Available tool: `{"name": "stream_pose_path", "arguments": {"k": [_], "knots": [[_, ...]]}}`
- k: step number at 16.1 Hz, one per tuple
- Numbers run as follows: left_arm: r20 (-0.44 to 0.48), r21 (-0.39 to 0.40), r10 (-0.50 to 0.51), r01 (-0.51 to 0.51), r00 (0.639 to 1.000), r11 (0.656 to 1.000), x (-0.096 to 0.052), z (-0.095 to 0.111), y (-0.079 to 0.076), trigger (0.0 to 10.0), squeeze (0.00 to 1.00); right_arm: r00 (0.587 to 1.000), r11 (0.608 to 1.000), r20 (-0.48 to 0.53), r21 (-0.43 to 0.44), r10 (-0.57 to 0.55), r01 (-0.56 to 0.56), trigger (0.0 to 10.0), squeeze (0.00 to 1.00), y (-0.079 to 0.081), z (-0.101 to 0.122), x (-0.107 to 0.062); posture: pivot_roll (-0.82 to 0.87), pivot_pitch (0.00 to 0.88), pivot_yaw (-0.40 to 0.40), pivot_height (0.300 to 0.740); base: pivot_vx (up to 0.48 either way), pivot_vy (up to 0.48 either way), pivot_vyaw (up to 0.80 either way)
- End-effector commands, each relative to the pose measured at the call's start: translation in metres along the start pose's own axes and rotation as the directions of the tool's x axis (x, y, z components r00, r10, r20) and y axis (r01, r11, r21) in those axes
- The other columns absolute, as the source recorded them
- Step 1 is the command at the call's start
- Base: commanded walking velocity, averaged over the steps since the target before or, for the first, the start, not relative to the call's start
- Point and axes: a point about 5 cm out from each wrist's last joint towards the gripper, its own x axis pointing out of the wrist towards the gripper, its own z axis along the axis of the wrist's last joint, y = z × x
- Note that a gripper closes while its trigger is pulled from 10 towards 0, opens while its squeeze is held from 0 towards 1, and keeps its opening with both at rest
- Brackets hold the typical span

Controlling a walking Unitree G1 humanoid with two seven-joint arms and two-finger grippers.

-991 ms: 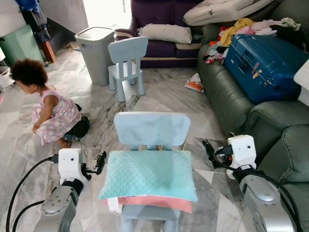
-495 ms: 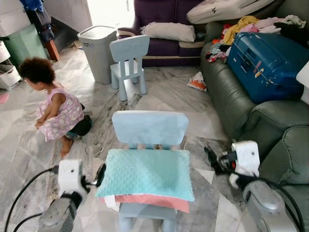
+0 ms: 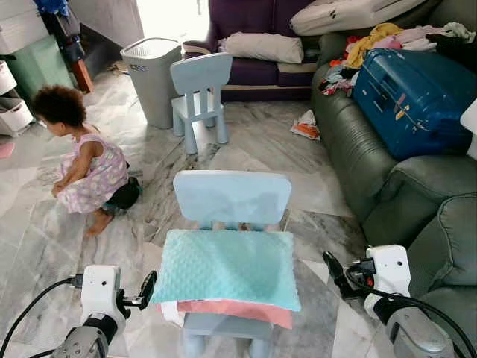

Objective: Move the pillow to the sofa

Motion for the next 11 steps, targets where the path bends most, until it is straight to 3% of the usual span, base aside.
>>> {"name": "stream_pose_path", "arguments": {"k": [1, 4, 11], "knots": [[-0.006, 0.025, -0.004, 0.004, 1.000, 1.000, 0.002, -0.001, 0.003, 10.0, 0.00, 1.000, 1.000, 0.019, -0.009, -0.001, 0.001, 10.0, 0.00, -0.003, 0.004, 0.000, -0.10, 0.000, 0.010, 0.740, 0.000, 0.000, 0.00], [-0.006, 0.025, -0.001, 0.001, 1.000, 1.000, 0.003, -0.003, 0.005, 10.0, 0.00, 1.000, 1.000, 0.022, -0.017, 0.009, -0.009, 10.0, 0.00, -0.001, 0.006, 0.001, -0.10, 0.000, 0.008, 0.736, 0.000, 0.000, 0.00], [0.002, 0.017, 0.003, -0.003, 1.000, 1.000, 0.002, -0.002, 0.003, 10.0, 0.00, 0.999, 0.999, 0.041, -0.033, 0.030, -0.029, 10.0, 0.00, 0.006, 0.016, 0.002, -0.11, 0.000, 0.000, 0.656, 0.000, 0.000, 0.00]]}}
